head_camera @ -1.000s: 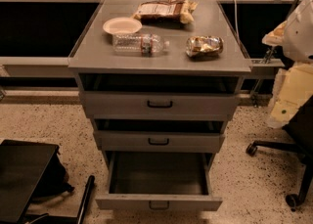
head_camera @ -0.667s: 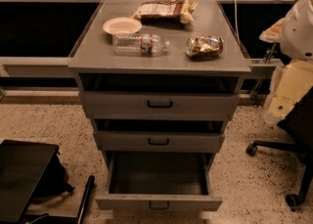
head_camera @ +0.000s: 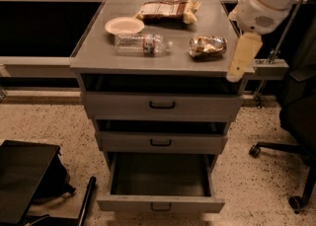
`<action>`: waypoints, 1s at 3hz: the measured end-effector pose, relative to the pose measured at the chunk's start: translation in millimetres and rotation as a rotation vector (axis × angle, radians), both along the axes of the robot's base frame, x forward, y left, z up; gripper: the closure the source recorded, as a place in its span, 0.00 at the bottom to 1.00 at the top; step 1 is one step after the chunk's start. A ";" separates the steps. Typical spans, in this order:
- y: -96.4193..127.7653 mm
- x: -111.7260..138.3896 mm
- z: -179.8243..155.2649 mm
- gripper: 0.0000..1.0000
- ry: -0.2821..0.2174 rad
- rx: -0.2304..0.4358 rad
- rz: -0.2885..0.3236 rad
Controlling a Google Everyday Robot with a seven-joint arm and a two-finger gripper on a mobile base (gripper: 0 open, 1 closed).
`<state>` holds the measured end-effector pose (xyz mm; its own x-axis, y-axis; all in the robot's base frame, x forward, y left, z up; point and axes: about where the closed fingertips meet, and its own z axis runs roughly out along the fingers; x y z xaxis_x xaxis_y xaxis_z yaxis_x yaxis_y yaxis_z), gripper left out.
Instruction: Place orange can into bottom drawer
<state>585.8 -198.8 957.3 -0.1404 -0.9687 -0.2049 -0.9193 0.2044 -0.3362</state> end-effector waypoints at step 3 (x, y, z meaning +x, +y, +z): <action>23.9 157.9 -61.3 0.00 0.015 0.061 -0.052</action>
Offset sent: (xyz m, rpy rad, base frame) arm 0.1969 0.0341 -0.0435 -0.0053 -0.0267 -0.0457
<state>743.7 -174.9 896.0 -0.1939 -0.9457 -0.2608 -0.9116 0.2719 -0.3084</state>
